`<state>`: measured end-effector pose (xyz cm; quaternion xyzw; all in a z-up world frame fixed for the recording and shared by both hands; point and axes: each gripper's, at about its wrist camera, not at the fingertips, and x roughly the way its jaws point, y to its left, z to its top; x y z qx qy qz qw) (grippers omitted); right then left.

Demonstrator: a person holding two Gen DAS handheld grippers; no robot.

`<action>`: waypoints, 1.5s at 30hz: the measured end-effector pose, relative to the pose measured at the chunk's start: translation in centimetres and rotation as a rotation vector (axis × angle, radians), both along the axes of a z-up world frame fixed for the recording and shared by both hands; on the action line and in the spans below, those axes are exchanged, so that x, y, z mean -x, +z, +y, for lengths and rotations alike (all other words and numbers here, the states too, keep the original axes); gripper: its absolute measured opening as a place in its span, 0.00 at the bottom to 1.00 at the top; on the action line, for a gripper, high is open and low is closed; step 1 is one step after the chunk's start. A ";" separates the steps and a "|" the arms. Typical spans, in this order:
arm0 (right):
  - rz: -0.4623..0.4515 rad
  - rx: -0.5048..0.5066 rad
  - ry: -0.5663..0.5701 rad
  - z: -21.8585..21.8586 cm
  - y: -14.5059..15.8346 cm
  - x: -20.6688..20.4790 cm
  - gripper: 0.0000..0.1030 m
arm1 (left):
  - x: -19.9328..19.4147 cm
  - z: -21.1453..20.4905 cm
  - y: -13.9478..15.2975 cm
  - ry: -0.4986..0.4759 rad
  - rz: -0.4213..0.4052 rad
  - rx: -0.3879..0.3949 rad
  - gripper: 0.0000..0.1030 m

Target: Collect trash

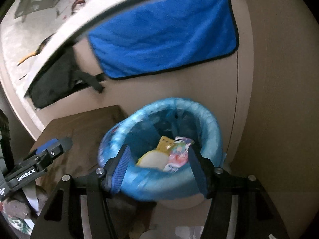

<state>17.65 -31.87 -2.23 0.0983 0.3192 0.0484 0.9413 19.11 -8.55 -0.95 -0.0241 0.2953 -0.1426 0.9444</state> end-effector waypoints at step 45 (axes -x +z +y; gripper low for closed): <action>-0.202 0.159 0.023 11.4 0.3 20.0 0.70 | 19.4 7.3 2.7 0.171 -0.174 -0.138 0.85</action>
